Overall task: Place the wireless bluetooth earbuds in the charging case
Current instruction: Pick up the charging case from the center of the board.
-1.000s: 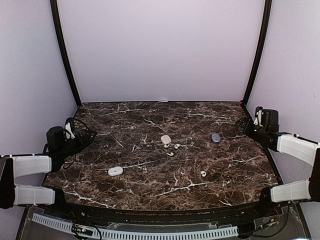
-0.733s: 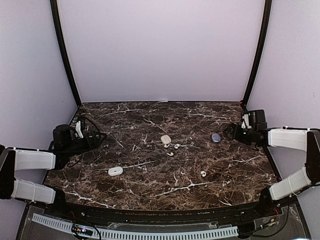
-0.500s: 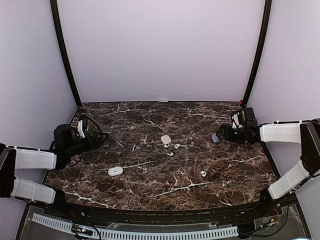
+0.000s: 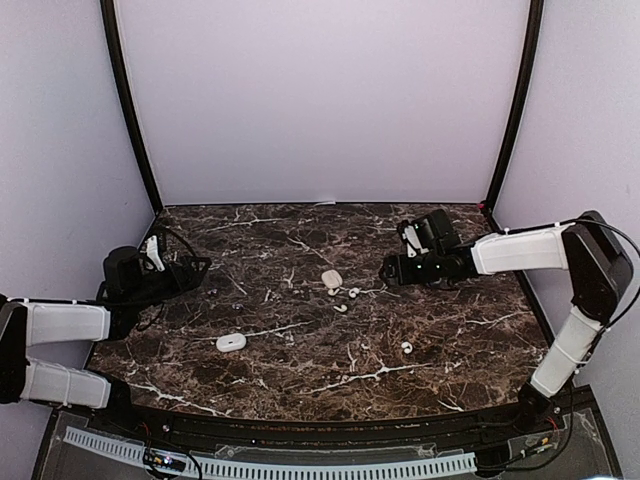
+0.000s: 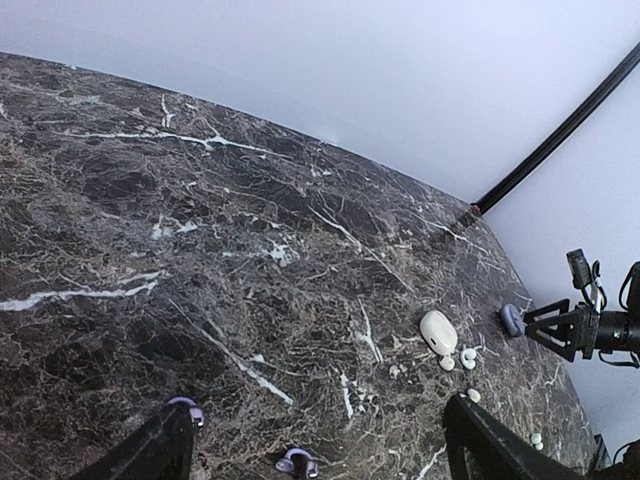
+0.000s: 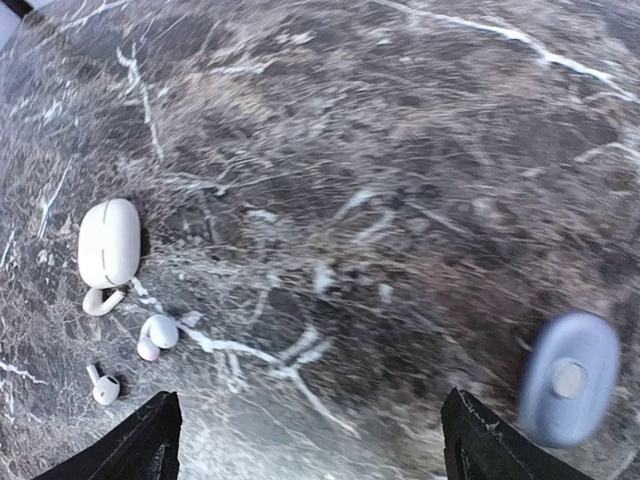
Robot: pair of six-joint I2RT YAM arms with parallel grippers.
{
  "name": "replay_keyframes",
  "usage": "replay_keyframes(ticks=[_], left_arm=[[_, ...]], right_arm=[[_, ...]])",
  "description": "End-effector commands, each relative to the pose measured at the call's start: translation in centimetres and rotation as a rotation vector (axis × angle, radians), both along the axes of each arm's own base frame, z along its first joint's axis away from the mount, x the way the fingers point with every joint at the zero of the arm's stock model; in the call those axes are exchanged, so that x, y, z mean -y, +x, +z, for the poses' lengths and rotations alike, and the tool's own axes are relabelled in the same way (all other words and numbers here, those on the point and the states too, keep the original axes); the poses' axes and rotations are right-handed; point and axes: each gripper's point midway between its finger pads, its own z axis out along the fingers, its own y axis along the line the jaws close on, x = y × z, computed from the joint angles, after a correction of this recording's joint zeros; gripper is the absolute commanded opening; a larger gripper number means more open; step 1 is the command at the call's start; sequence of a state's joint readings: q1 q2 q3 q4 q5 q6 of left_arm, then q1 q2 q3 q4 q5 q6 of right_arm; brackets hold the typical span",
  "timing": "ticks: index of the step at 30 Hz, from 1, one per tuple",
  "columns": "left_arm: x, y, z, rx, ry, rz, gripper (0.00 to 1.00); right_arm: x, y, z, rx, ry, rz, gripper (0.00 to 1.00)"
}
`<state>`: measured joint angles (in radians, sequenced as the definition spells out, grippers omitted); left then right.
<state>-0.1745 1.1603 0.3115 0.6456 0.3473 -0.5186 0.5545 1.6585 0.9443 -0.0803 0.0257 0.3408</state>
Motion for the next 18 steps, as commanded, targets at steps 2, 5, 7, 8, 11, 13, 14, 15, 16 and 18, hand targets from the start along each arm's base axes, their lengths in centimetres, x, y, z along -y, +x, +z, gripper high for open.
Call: replay_keyframes(ticks=[2, 5, 7, 8, 11, 13, 14, 15, 16, 18], left_arm=[[-0.4, 0.1, 0.3, 0.004, 0.007, 0.031, 0.99], [-0.3, 0.0, 0.3, -0.003, 0.02, 0.016, 0.99], [-0.3, 0.1, 0.4, -0.006, 0.021, 0.015, 0.99], [-0.3, 0.1, 0.3, -0.006, 0.022, 0.016, 0.99], [-0.4, 0.1, 0.2, -0.009, 0.023, 0.023, 0.98], [-0.4, 0.1, 0.1, -0.01, 0.021, 0.024, 0.98], [-0.4, 0.2, 0.1, -0.011, 0.018, 0.024, 0.98], [-0.3, 0.2, 0.1, -0.011, 0.014, 0.02, 0.98], [-0.2, 0.2, 0.1, -0.013, 0.01, 0.017, 0.98], [0.0, 0.2, 0.2, -0.014, 0.001, 0.009, 0.98]], right_arm=[[-5.3, 0.5, 0.3, 0.02, 0.027, 0.093, 0.89], [-8.1, 0.4, 0.0, 0.025, 0.019, 0.139, 0.89], [-9.8, 0.8, 0.6, 0.045, 0.013, 0.159, 0.89], [-10.5, 0.7, 0.4, 0.046, 0.005, 0.169, 0.89], [-12.2, 0.6, 0.0, 0.046, -0.01, 0.199, 0.88], [-13.3, 0.5, -0.4, 0.044, -0.025, 0.219, 0.88], [-13.9, 0.5, -0.5, 0.047, -0.03, 0.229, 0.85], [-14.4, 0.6, -0.6, 0.047, -0.037, 0.237, 0.84], [-14.8, 0.6, -0.9, 0.044, -0.046, 0.241, 0.83], [-15.6, 0.8, -1.3, 0.042, -0.061, 0.245, 0.81]])
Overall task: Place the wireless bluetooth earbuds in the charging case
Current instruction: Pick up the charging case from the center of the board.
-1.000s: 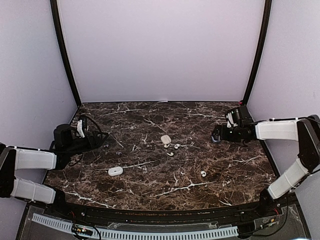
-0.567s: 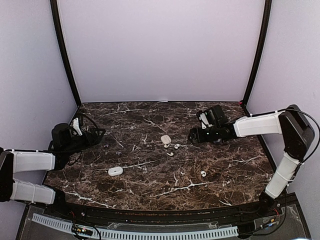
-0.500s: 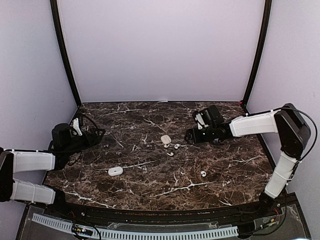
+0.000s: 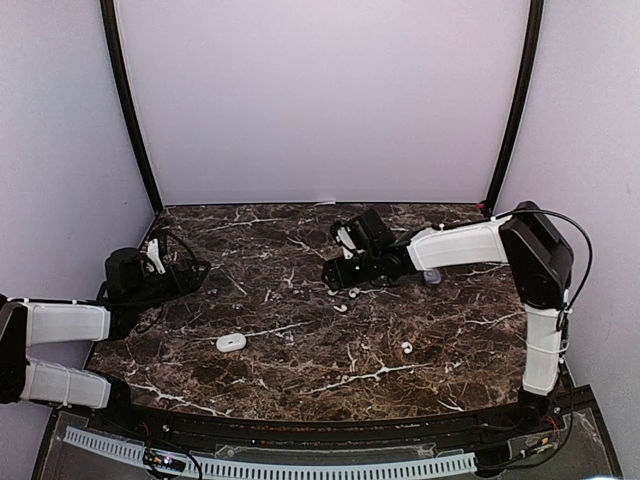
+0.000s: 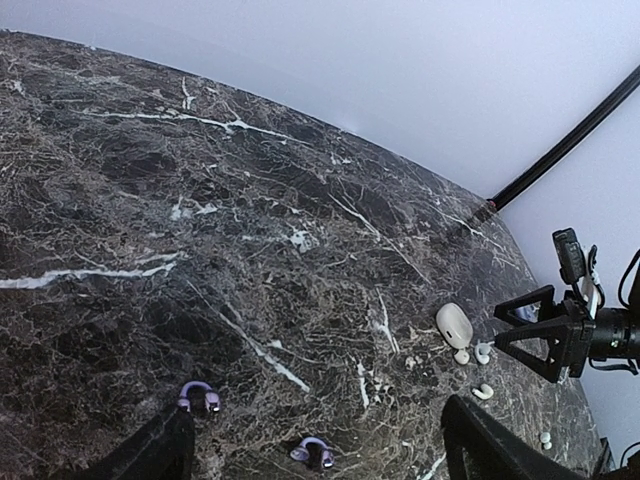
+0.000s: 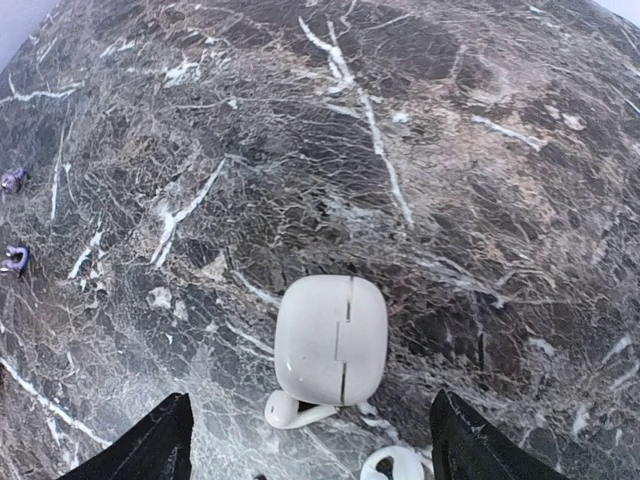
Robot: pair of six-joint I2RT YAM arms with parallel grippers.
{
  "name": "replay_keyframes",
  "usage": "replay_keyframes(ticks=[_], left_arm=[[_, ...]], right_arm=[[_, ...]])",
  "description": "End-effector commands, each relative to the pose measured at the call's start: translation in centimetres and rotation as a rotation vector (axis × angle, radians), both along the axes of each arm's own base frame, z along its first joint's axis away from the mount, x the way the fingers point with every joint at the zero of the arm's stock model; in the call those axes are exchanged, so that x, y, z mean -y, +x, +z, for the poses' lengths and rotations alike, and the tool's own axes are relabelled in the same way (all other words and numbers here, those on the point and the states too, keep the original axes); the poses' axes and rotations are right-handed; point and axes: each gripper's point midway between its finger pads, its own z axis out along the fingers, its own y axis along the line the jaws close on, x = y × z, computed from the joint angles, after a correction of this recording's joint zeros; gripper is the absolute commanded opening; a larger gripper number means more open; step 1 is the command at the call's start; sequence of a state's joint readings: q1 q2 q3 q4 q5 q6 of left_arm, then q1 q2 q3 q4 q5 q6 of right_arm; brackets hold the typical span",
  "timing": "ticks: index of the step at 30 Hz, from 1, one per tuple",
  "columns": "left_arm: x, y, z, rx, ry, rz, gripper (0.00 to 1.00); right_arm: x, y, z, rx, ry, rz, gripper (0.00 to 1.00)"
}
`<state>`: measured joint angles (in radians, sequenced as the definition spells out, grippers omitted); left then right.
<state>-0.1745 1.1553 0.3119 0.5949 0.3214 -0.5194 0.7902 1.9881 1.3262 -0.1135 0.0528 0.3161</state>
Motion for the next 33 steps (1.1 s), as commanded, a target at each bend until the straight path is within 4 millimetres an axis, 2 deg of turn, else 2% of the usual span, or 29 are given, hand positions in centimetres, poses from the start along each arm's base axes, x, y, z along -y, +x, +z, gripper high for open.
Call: replay_keyframes(ticks=[1, 5, 9, 17, 22, 24, 26, 29, 33], left_arm=[[0.5, 0.4, 1.2, 0.028, -0.018, -0.018, 0.97], [0.6, 0.5, 1.3, 0.026, -0.021, -0.023, 0.97], [0.5, 0.6, 1.5, 0.028, -0.019, -0.019, 0.97], [0.2, 0.5, 1.8, 0.03, -0.008, -0.004, 0.96], [-0.2, 0.5, 1.8, 0.03, -0.003, 0.02, 0.95], [-0.3, 0.5, 1.8, 0.03, -0.001, 0.024, 0.95], [-0.3, 0.5, 1.9, 0.031, 0.0, 0.028, 0.95], [-0.3, 0.4, 2.1, 0.035, -0.001, 0.03, 0.95], [0.0, 0.4, 2.6, 0.044, -0.015, 0.013, 0.94]], right_arm=[[-1.5, 0.4, -0.8, 0.011, -0.054, 0.006, 0.8], [-2.1, 0.8, -1.9, 0.015, -0.113, -0.011, 0.8], [-2.2, 1.3, -2.4, 0.026, -0.151, -0.026, 0.75], [-2.0, 1.9, -3.3, 0.031, -0.183, -0.066, 0.72], [-2.5, 2.1, -3.6, 0.026, -0.181, -0.059, 0.66], [-2.7, 2.2, -3.7, 0.019, -0.178, -0.051, 0.6], [-3.0, 2.3, -3.7, 0.016, -0.175, -0.047, 0.58], [-3.4, 2.3, -3.3, 0.02, -0.16, -0.041, 0.49], [-3.6, 2.3, -1.8, 0.043, -0.134, -0.034, 0.49]])
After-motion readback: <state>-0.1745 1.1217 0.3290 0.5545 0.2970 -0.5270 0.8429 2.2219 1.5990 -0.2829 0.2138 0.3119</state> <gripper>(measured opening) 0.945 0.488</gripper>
